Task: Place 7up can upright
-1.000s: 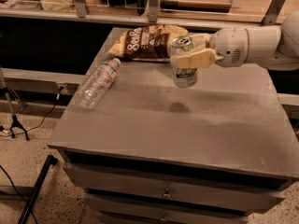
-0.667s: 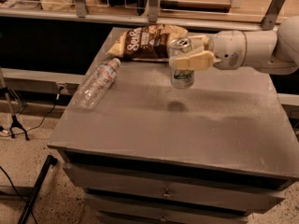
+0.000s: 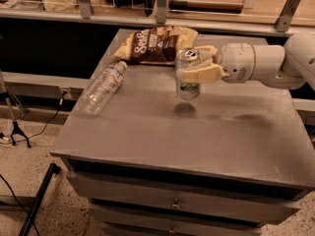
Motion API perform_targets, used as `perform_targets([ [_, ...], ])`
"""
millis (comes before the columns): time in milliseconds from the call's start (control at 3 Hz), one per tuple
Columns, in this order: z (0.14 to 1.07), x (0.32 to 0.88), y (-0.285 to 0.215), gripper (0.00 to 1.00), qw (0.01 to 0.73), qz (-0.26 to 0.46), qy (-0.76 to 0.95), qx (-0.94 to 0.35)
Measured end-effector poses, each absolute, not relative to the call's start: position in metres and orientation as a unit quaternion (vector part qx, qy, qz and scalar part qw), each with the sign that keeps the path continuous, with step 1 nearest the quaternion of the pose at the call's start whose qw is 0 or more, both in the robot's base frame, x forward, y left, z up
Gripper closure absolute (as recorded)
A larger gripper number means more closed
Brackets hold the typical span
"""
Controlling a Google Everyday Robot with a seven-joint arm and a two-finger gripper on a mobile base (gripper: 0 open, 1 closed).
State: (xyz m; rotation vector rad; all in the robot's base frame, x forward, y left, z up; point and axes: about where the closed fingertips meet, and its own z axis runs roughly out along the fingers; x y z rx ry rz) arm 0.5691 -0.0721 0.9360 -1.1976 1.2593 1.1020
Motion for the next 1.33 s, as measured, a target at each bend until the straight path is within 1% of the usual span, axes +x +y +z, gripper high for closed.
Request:
perform_targets([
  [333,0.929,0.567,-0.073,0.74,0.516,0.456,0.524,-0.501],
  [1333,0.901,0.561,-0.076,0.04,0.532,0.482,0.501,-0.482],
])
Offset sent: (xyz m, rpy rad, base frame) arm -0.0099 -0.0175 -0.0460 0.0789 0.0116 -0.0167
